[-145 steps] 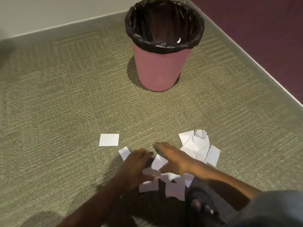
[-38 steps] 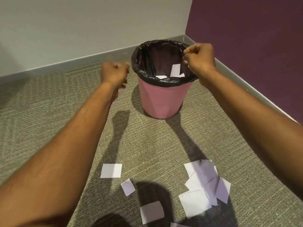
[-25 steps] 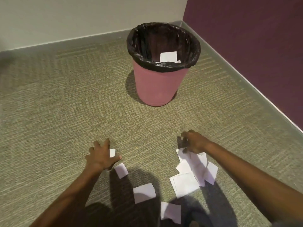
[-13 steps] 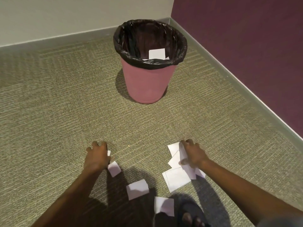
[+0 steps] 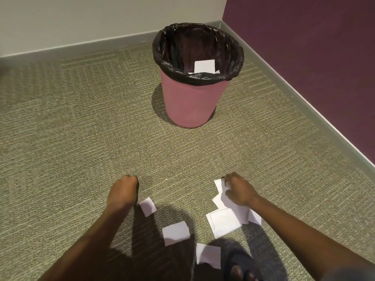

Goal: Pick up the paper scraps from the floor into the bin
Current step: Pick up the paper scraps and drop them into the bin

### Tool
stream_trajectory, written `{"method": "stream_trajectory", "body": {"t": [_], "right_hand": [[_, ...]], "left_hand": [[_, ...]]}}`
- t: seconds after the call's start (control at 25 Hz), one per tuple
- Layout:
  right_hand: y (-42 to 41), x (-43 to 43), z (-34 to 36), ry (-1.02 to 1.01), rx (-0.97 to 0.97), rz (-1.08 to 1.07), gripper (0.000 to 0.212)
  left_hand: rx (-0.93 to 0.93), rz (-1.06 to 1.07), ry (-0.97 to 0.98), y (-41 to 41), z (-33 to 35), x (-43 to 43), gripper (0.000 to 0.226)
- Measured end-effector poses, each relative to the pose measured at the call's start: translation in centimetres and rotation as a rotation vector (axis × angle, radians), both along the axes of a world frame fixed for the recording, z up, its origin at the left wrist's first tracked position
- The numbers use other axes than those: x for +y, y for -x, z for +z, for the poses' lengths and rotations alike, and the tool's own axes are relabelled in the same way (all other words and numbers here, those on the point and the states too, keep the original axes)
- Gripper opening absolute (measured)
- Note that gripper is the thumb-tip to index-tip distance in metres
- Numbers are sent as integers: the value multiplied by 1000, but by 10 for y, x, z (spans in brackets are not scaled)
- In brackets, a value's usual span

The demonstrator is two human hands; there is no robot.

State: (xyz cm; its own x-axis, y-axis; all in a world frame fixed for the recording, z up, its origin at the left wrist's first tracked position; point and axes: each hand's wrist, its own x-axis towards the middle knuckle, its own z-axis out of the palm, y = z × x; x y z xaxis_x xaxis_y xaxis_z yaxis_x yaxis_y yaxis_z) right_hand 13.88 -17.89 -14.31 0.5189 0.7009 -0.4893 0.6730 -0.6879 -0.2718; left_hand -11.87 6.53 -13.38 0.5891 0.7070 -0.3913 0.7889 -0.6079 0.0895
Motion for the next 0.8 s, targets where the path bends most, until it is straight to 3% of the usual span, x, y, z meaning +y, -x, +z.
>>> {"method": "stream_trajectory", "body": {"t": [0.16,0.32,0.48,0.56,0.68,0.8], "right_hand": [[-19,-4,13,-43,-47,-177,4],[-31,-27,19,69,-87,-226,23],[-25,-56,19,119,-87,-237,19],[-16,-67,19,133,-48,-286,38],[5,-79,15,199,51,-283,89],[27,-82,1,313,51,-163,114]], "left_hand": [[-98,-80,0,-40,28,-18,7],[-152,-307,-8,-87,35,-62,15],[-275,-555,-27,-119,15,-115,33],[-255,-674,0,-133,2,-135,52],[-51,-769,140,-150,-9,-156,110],[-23,-895,84,-145,-29,-163,124]]}}
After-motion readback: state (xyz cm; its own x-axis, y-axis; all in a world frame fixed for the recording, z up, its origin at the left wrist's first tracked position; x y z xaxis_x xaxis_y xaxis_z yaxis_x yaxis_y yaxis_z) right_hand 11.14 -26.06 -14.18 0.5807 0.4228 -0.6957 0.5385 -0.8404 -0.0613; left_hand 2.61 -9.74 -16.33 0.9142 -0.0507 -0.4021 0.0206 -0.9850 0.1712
